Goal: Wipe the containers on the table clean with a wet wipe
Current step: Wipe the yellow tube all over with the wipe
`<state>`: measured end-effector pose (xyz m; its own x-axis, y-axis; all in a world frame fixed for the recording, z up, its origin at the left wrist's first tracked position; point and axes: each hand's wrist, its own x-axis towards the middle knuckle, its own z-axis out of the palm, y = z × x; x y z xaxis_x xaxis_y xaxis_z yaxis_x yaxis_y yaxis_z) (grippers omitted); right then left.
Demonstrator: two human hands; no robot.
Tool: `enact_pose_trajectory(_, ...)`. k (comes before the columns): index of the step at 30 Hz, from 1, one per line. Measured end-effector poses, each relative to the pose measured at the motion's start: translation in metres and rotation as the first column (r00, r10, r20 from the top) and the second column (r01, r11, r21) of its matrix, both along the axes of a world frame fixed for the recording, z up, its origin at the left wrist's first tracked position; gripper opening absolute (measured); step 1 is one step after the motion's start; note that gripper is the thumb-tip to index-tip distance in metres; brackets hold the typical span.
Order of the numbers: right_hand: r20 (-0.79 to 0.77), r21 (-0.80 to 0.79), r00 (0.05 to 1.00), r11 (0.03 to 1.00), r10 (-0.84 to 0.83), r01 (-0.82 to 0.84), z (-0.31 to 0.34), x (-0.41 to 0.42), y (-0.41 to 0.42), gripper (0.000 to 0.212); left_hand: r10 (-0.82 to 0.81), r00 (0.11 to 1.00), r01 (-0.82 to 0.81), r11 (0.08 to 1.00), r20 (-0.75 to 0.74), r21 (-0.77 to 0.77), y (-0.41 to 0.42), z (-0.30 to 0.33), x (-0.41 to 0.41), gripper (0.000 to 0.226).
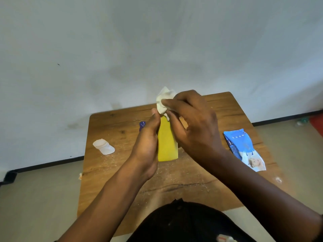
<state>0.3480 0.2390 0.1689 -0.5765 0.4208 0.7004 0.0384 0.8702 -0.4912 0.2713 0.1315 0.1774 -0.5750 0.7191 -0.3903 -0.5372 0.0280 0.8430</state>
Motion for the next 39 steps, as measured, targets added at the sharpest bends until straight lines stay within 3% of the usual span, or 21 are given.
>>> enact_pose_trajectory(6,0.029,0.06,0.999,0.997,0.038,-0.039,0.001,0.004,-0.007,0.025,0.013,0.985,-0.016,1.0,-0.172,-0.016,-0.003,0.003,-0.001,0.04)
enact_pose_trajectory(10,-0.009,-0.225,0.983,0.959,-0.181,0.175,0.014,0.003,0.014,0.023,-0.022,0.971,0.003,0.997,-0.24,-0.081,-0.007,0.002,0.0,0.062)
enact_pose_trajectory(13,-0.043,-0.398,0.987,0.909,-0.152,0.122,0.025,0.007,0.023,0.022,-0.028,0.962,0.009,0.997,-0.27,-0.073,-0.01,0.002,0.0,0.066)
enact_pose_trajectory(18,0.134,-0.189,0.98,0.975,0.144,-0.117,0.026,0.011,0.017,0.031,-0.039,0.946,0.028,0.999,-0.321,-0.037,-0.008,0.001,-0.003,0.051)
enact_pose_trajectory(20,0.177,-0.035,0.969,0.985,0.174,-0.17,0.021,0.011,0.016,0.035,-0.038,0.936,0.028,0.999,-0.35,-0.032,-0.009,0.002,-0.004,0.044)
enact_pose_trajectory(23,0.185,0.054,0.97,0.984,0.156,-0.169,0.019,0.01,0.014,0.037,-0.047,0.919,0.033,0.999,-0.392,-0.043,-0.012,0.003,-0.006,0.045)
enact_pose_trajectory(27,0.116,0.037,0.987,0.993,0.109,-0.114,0.016,0.008,0.017,0.025,-0.051,0.899,0.027,0.998,-0.435,-0.061,-0.016,0.001,-0.006,0.055)
enact_pose_trajectory(32,0.099,-0.028,0.995,0.999,0.021,-0.018,0.02,0.011,0.018,0.02,-0.08,0.87,0.038,0.995,-0.487,-0.097,-0.019,0.001,-0.006,0.051)
enact_pose_trajectory(37,0.101,-0.095,0.975,0.977,0.198,-0.189,0.025,0.014,0.021,0.028,-0.109,0.872,0.074,0.993,-0.477,-0.092,-0.017,0.004,-0.006,0.049)
enact_pose_trajectory(39,0.103,-0.141,0.977,0.975,0.186,-0.171,0.027,0.015,0.024,0.024,-0.096,0.87,0.066,0.995,-0.484,-0.077,-0.017,0.005,-0.006,0.051)
